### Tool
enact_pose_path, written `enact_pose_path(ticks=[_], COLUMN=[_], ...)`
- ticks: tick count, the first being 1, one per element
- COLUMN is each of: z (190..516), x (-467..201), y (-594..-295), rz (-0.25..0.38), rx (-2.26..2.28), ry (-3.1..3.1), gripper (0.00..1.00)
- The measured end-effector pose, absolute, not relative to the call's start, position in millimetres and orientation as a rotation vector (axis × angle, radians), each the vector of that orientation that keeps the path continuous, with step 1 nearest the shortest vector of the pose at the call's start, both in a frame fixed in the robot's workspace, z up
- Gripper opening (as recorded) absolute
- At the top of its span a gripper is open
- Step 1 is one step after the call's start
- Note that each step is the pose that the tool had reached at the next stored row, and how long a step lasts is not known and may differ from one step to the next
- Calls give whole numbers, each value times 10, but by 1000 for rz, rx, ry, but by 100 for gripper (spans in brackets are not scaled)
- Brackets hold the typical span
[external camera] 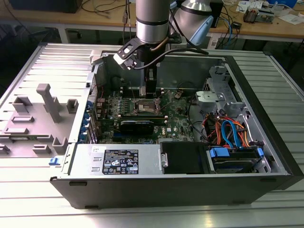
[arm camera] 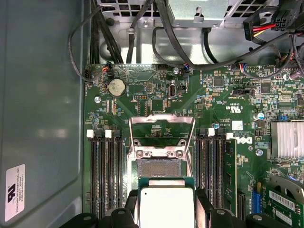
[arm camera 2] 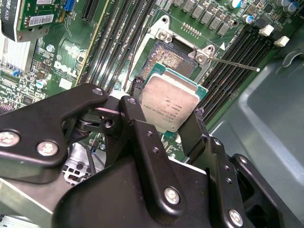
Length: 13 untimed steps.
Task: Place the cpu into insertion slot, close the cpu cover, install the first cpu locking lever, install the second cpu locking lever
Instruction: 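Place the cpu into insertion slot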
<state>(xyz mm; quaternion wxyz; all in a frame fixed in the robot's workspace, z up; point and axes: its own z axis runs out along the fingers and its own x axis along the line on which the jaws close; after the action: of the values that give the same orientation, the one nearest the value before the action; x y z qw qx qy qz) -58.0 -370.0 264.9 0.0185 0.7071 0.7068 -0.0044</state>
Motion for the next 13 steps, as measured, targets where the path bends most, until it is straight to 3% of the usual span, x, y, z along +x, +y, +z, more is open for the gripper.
enact_pose_path(ticks=[13], z=[2472], x=[-580], y=[-3700], rz=[1], rx=[2189], ry=[2187], gripper=[55])
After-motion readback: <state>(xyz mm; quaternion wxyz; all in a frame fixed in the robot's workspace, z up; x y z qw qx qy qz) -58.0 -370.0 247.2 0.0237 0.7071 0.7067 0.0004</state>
